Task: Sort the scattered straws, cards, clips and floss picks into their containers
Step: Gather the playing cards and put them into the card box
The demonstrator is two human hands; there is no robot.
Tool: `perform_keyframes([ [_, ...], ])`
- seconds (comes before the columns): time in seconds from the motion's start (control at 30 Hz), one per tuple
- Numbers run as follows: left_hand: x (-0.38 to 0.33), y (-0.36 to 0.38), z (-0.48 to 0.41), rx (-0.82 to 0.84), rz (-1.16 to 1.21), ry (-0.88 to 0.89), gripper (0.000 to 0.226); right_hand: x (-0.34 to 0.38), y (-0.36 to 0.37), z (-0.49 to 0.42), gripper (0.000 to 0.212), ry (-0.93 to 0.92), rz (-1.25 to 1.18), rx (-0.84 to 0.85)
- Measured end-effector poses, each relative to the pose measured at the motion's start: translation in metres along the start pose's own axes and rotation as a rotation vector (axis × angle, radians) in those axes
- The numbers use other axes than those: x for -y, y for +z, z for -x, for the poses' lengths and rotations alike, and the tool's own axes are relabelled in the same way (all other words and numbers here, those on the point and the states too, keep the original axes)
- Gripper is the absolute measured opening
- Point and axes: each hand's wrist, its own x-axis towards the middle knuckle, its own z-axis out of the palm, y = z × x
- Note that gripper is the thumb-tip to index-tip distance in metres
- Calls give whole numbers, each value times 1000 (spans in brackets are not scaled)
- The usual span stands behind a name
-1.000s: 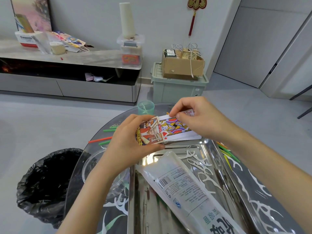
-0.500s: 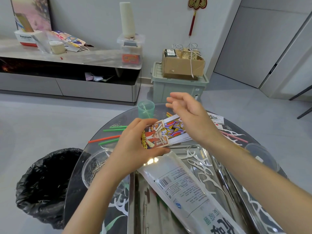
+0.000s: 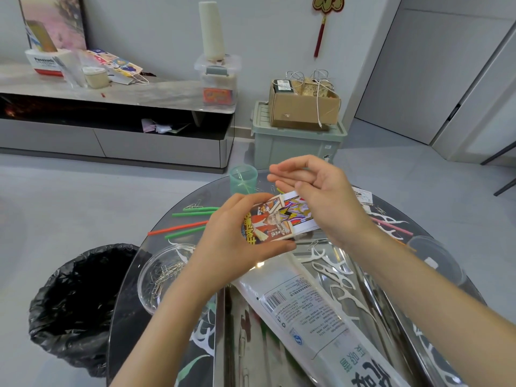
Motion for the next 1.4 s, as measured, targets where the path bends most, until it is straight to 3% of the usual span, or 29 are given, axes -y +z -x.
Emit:
perform_keyframes([
  [0.13, -1, 6, 0, -48, -8, -1, 70, -8, 21, 4, 34, 18, 226, 65],
  [0.33, 4, -4, -2, -103, 7, -52, 63, -5, 5, 26, 51, -26, 403, 22],
  [0.43, 7, -4, -2, -121, -5, -78, 61, -9, 6, 47, 59, -6, 487, 112],
  [0.6, 11, 1, 1, -115, -72, -59, 64, -20, 14, 54, 62, 48, 520, 211],
  [0.67, 12, 0, 1, -108, -72, -51, 66, -14, 7, 47, 52, 68, 399, 230],
  [0.77, 11, -1, 2, -33, -62, -4, 68, -18, -12, 20, 33, 38, 311, 84],
  [0.83, 15, -3, 2, 12, -129, -2, 60, -30, -27, -8, 30, 32, 473, 3],
  [1.03, 25, -10, 2, -68, -271, -23, 40, -76, -58, -69, 35, 183, 1075, 304],
  [1.2, 30, -20, 3, -81, -286, -57, 41, -92, -56, -94, 57, 169, 1171, 474],
  [1.4, 36, -31, 1, -110, -319, -99, 53, -104, -52, -112, 67, 98, 1204, 541],
])
